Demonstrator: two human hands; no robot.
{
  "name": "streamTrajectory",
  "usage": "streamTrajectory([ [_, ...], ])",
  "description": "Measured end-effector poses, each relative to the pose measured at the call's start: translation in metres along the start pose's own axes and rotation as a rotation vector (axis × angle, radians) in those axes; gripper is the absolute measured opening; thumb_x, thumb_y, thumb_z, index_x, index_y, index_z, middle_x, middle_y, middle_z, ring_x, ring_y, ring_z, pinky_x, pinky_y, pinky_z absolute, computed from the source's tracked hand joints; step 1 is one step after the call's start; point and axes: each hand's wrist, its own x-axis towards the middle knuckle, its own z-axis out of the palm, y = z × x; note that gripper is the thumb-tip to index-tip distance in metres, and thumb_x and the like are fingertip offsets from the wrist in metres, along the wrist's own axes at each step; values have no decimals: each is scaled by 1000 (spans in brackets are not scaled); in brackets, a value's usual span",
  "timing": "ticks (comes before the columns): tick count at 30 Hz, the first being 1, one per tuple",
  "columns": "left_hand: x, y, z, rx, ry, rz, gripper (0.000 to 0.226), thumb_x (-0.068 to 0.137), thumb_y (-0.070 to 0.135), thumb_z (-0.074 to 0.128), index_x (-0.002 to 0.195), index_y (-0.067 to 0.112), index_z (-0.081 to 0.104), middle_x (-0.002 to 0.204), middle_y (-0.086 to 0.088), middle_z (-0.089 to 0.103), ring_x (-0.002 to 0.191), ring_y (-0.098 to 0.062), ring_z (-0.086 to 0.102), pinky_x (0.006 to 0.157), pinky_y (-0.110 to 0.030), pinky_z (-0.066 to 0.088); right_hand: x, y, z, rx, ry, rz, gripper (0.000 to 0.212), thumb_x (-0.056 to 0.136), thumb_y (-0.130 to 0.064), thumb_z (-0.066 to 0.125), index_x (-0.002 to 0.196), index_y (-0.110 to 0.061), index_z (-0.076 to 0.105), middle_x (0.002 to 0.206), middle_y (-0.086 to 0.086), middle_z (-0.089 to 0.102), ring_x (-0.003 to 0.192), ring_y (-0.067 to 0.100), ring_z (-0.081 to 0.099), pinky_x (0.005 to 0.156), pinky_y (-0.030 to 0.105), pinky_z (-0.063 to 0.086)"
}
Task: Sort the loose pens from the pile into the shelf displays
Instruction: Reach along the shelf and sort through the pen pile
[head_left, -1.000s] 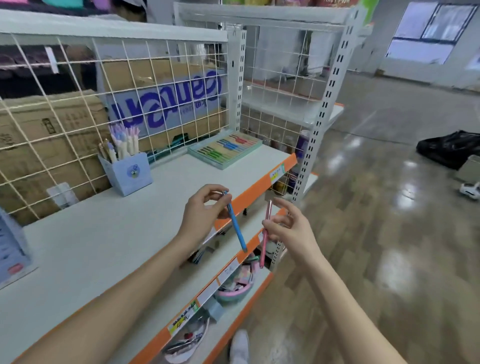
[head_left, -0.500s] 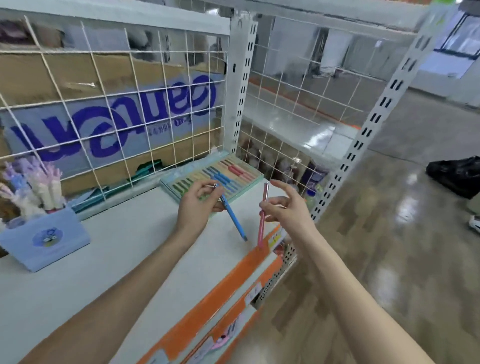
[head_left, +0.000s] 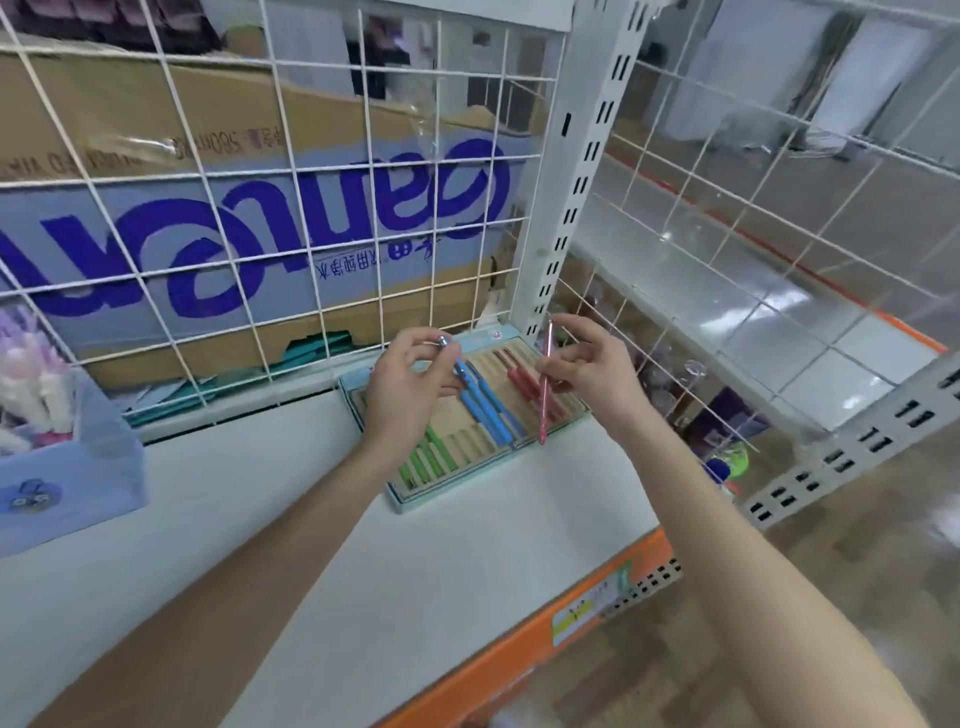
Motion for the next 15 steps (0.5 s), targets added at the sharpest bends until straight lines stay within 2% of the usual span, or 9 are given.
streamTrajectory([
  [4,12,-5,17,52,75,-6,7,90,13,60,93,18,56,85,-2,64,57,-10,66,61,-22,56,42,12,-2,-73,-148,-58,47,78,7,67,119,-13,58,56,-8,63,57,5,61,57,20,52],
  [7,20,-12,30,91,103,-4,9,90,12,60,91,20,56,83,0,64,56,-11,66,60,-22,55,68,25,-3,-150,-210,-111,48,77,1,71,120,-15,59,70,-2,64,63,8,60,65,25,54],
  [9,26,-17,37,131,109,-5,8,90,12,59,92,19,55,82,0,64,55,-10,65,58,-20,54,81,33,-3,-183,-243,-139,48,75,-1,73,119,-15,59,69,-2,63,59,-2,58,65,18,51],
  [11,32,-24,41,192,115,-9,8,90,13,59,91,20,55,83,-2,64,53,-8,64,55,-18,53,89,40,-2,-187,-293,-144,46,75,-1,73,118,-12,59,64,-4,60,51,-7,54,58,10,45],
  [15,41,-36,47,287,124,-22,14,89,13,60,86,26,56,79,-1,63,51,-6,63,55,-21,55,95,48,4,-218,-434,-155,46,75,6,71,116,-7,56,63,2,57,45,-6,52,54,7,42],
])
